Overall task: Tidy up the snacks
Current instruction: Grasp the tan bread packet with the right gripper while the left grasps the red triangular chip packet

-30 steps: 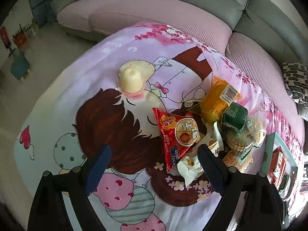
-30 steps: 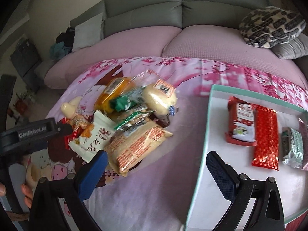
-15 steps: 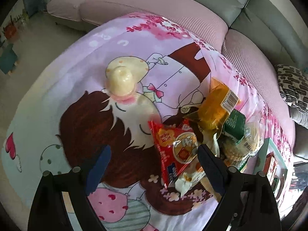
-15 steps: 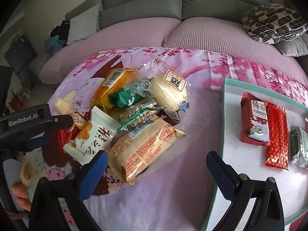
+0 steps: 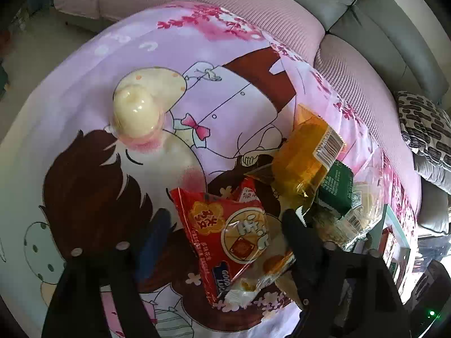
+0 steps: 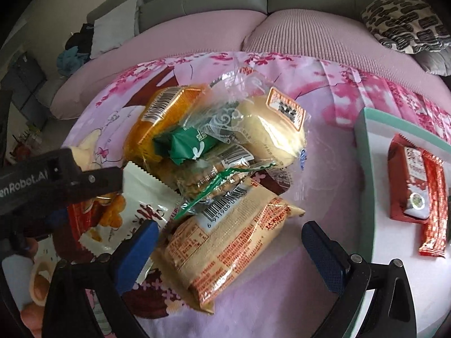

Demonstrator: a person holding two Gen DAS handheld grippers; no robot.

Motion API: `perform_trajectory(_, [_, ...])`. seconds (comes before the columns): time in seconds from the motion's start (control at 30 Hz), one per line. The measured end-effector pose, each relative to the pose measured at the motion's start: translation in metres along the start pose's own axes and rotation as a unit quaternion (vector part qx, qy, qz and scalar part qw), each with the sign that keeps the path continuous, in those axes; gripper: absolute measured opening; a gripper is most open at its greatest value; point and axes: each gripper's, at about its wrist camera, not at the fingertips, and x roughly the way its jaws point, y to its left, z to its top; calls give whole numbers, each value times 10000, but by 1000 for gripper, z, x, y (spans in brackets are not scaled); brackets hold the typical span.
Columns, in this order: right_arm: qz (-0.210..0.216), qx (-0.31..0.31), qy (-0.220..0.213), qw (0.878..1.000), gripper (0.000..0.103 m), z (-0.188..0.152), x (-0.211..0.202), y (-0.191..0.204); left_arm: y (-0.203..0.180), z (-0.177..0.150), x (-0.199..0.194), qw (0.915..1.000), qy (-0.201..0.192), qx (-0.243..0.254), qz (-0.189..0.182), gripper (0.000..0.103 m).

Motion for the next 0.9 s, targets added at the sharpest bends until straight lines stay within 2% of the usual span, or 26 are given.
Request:
perform_trajectory(0.07, [-19,-15,-14,10000,102,0,2,0,3,0,1,9999,11,-109,-35,73])
perform_trajectory(0.2, [-103,-46,-31,9999,101,-1,1,-1,5,-1,-2,9998,-33,-204,-53,55])
perform_trajectory(0.53, [-282,-92,-115,9995,74,-7,-13,-15,13,0,-8,9993,-102,-357,39,53])
perform_trajectory(0.6, [-365,-100,-119,9992,63,-9,-16,-17,15,0,-9,9992,-109,-392,58,53])
perform_trajectory(0.7, [-414,-65,-121,9990,52,-12,-20,-22,17,0,-12,9990,-134,-408,79,53])
perform_trajectory(0.8, [-416,-36,-117,9991,45,-14,-22,-25,16,-1,-15,9991,-168,-395,41,52])
perform_trajectory(0.9, [-384,1,-112,9992,43,-15,-24,-28,14,-2,-20,9991,-219,-364,22,52])
